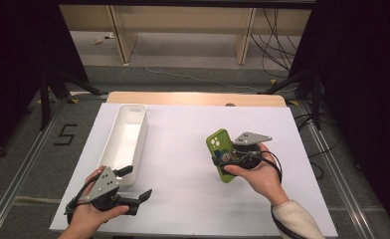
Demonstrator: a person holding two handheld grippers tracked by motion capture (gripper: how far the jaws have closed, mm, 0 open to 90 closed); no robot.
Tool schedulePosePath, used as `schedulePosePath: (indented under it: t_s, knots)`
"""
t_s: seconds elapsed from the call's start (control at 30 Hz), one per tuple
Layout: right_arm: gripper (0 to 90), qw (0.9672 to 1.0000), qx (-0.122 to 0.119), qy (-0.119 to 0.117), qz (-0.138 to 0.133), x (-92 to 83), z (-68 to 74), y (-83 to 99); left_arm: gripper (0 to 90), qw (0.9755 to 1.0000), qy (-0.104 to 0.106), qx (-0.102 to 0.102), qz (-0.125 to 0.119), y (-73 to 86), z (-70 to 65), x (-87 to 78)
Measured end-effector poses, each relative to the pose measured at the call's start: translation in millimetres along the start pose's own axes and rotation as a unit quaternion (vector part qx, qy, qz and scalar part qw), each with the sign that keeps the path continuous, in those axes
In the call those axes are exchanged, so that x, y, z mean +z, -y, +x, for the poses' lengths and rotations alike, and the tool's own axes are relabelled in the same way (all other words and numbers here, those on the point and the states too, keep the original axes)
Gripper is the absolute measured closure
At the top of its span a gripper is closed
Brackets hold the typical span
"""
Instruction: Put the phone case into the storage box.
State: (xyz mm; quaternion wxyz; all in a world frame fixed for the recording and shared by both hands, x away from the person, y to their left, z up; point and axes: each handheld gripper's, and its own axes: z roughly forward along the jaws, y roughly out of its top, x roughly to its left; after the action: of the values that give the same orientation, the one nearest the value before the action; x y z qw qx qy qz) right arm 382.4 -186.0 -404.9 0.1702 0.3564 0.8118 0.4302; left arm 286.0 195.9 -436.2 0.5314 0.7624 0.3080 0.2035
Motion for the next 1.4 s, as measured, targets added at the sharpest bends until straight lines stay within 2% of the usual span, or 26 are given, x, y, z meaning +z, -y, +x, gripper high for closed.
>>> schedulePosePath:
  t_s: [0.33, 0.5, 0.63, 0.77, 1.07, 1.27, 1.4]
  knots:
    - [16.7, 0.9984, 0.003, 0.033, -0.046, -1.8, 14.2, 2.6, 6.5, 1.0, -0.005, 0.004, -0.006, -1.8, -1.0, -1.2]
    - [16.7, 0.9968, -0.002, 0.046, -0.066, 1.1, 23.9, 2.3, 8.8, 0.9998, -0.016, -0.01, -0.009, -8.6, -2.5, -0.5]
    - [16.7, 0.9958, -0.004, 0.05, -0.077, 4.4, 31.1, -0.5, 12.5, 0.9991, -0.029, -0.027, -0.012, -22.6, -4.2, 4.0]
    - [16.7, 0.9953, -0.006, 0.051, -0.083, 7.4, 37.0, -2.0, 15.4, 0.9989, -0.03, -0.031, -0.02, -43.5, -6.5, 15.5]
    - [16.6, 0.9933, -0.004, 0.061, -0.097, 8.3, 42.9, -2.8, 19.9, 0.9991, -0.003, -0.029, -0.031, -87.6, -23.3, 53.0]
    - [16.7, 0.9927, -0.005, 0.06, -0.104, 8.7, 44.7, -2.5, 26.4, 0.9985, 0.013, -0.042, -0.034, -103.7, -31.2, 74.8]
    - [16.7, 0.9928, -0.006, 0.058, -0.105, 11.0, 46.9, -2.4, 31.9, 0.9976, 0.022, -0.051, -0.043, -109.1, -31.1, 85.3]
